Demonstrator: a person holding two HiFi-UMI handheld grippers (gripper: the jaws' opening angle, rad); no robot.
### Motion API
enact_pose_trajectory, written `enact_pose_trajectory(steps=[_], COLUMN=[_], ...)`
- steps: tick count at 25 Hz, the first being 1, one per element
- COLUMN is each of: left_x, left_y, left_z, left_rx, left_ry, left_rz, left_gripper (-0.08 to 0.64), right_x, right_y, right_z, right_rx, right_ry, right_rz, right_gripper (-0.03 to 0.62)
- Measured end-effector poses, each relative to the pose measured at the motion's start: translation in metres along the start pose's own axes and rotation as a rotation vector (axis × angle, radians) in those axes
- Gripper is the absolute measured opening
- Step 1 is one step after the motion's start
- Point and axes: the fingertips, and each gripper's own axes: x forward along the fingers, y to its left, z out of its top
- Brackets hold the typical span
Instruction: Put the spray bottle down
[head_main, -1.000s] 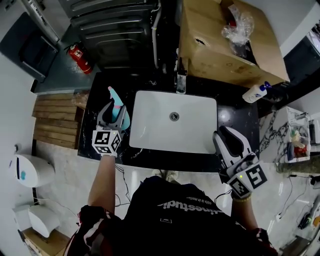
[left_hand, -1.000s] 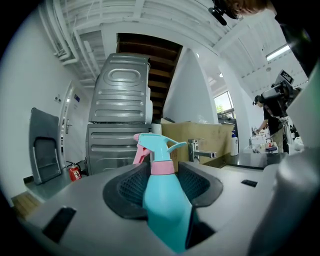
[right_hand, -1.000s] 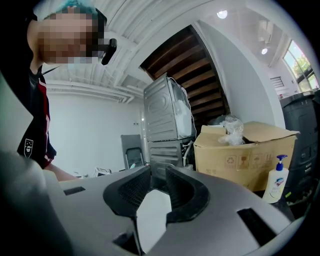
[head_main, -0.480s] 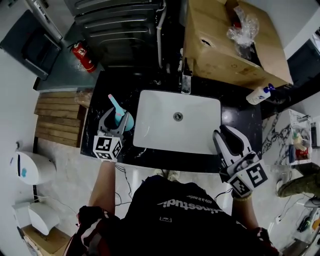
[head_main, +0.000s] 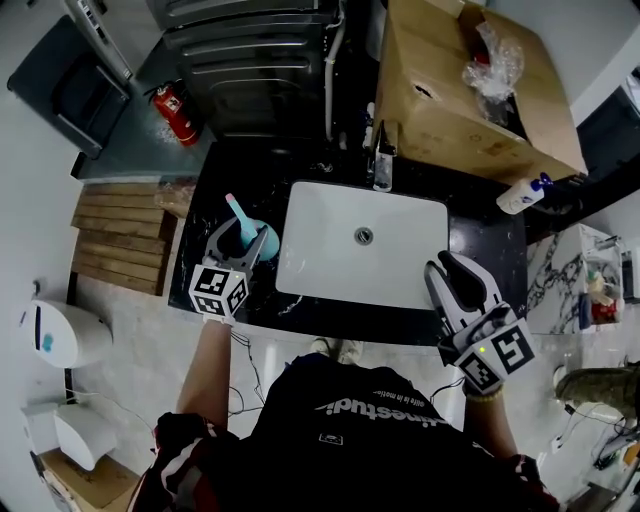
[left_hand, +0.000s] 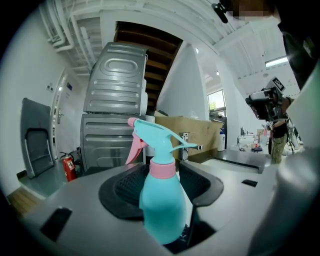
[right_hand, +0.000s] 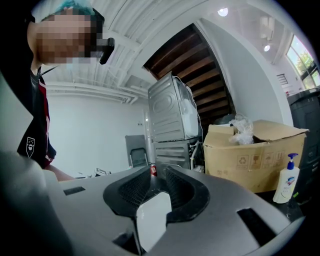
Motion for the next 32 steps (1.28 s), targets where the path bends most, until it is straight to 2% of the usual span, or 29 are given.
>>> enact_pose_trajectory(steps=[7,13,16,21,24,27,32], left_x=[-0.004,-0.021,-0.04,-0.081,-0.103,-0.121,-0.15], left_y=[-0.003,0.0,0.004,-0.005,-0.023,-0.039,-0.072], left_z=[0.002,0.011,0.015,0.051,0.085,0.115,0.149], left_rx=[0.026,0.068,0.062,0.097,0.146,0.162,0.193], left_ry=[-0.002,-0.011,-0.027,-0.113,-0.184,-0.244,-0.286], left_rz=[-0.029,-0.006,0.012,0.018,-0.032,-0.077,-0.144], left_gripper=[0.299,0.31,0.31,0.306,0.241,0.161,0.034], right_x=[-0.006,-0.011,-0.016,-0.03,-0.039,-0.047,-0.067], right_y=[0.004,0.01,0.017,0.03,0.042,0.058,0.08], right_z=[0.003,0.008,0.012,0.012,0.01,0.005,0.005], right_rx=[-0.013,-0.012,-0.018,-0.03,-0.036,-0.045,-0.062], right_ry=[-0.006,-0.024,-0.036,-0.049,-0.052,-0.048,-0.054], right_rz=[-0.022,-0.044,-0.059,-0.091,-0.109,-0.107,-0.093], right_gripper=[0.109,0.109,0.109,0.109,0.109,0.109,0.109])
